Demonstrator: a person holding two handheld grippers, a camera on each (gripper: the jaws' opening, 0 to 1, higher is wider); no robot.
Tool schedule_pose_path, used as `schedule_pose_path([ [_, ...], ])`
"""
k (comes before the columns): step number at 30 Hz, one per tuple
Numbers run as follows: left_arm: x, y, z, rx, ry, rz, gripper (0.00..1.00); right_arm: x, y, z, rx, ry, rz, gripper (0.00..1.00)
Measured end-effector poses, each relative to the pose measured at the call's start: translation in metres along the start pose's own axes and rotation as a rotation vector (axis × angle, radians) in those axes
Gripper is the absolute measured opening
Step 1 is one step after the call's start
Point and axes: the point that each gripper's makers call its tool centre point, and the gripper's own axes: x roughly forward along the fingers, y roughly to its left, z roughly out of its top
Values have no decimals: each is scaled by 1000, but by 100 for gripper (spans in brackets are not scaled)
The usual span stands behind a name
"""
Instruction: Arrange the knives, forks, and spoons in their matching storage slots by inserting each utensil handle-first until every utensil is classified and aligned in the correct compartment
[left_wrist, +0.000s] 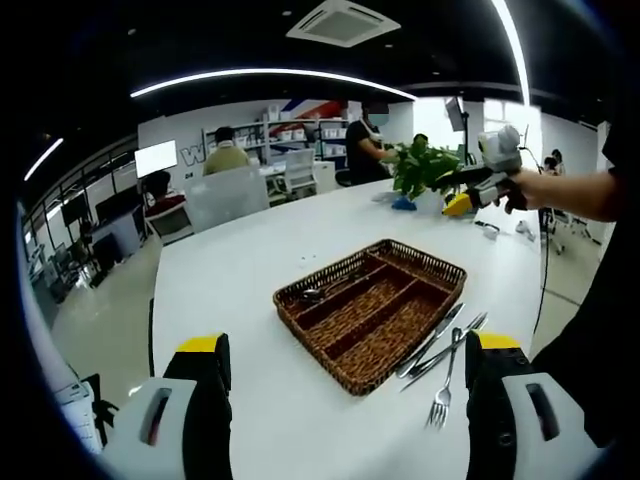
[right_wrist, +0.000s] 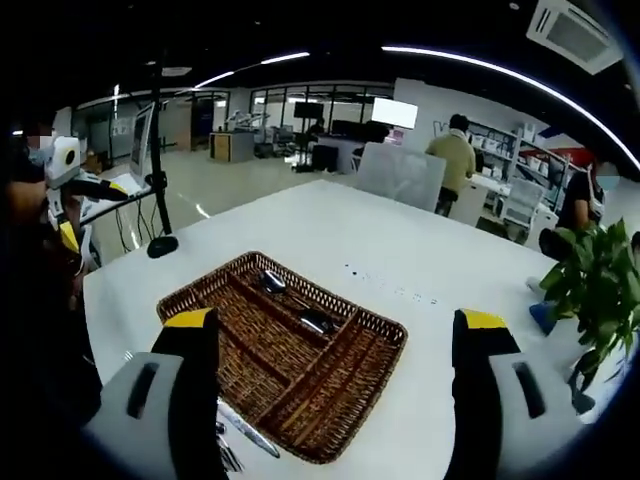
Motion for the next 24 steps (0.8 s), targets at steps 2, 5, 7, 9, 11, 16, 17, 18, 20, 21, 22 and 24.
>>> schedule_pose_path([
  [2, 1, -1, -1, -2, -4, 3, 99, -7, 2, -7, 3, 2, -7, 100],
  [5, 1, -2, -3, 3, 0, 10, 99, -18, 8, -19, 31, 19, -2, 100],
  [7, 0, -4, -6, 11, 12, 10, 99, -28, 12, -27, 38, 32, 1, 100],
  [9, -1, -5, -7, 14, 16, 10, 99, -34, 14, -29, 52, 31, 2, 100],
  [11, -3, -5, -9, 16, 23, 13, 99, -42, 19, -31, 69, 29, 17, 100],
  [16, -5, -6, -11, 15, 42, 19, 99, -55, 26, -41, 68, 39, 57, 100],
  [17, -4, -6, -13, 14, 47, 19, 99, -59, 28, -42, 64, 37, 71, 100],
  [18, -4, -7, -14, 14, 52, 18, 99, -61, 29, -43, 61, 33, 77, 100],
  [20, -2, -8, -14, 16, 52, 19, 99, -67, 28, -45, 61, 32, 79, 100],
  [21, -2, -9, -13, 17, 50, 17, 99, -69, 29, -45, 62, 27, 85, 100],
  [22, -1, -11, -12, 19, 45, 16, 99, -72, 28, -47, 58, 26, 85, 100],
  [24, 1, -13, -10, 23, 43, 18, 99, -76, 28, -50, 41, 24, 94, 100],
])
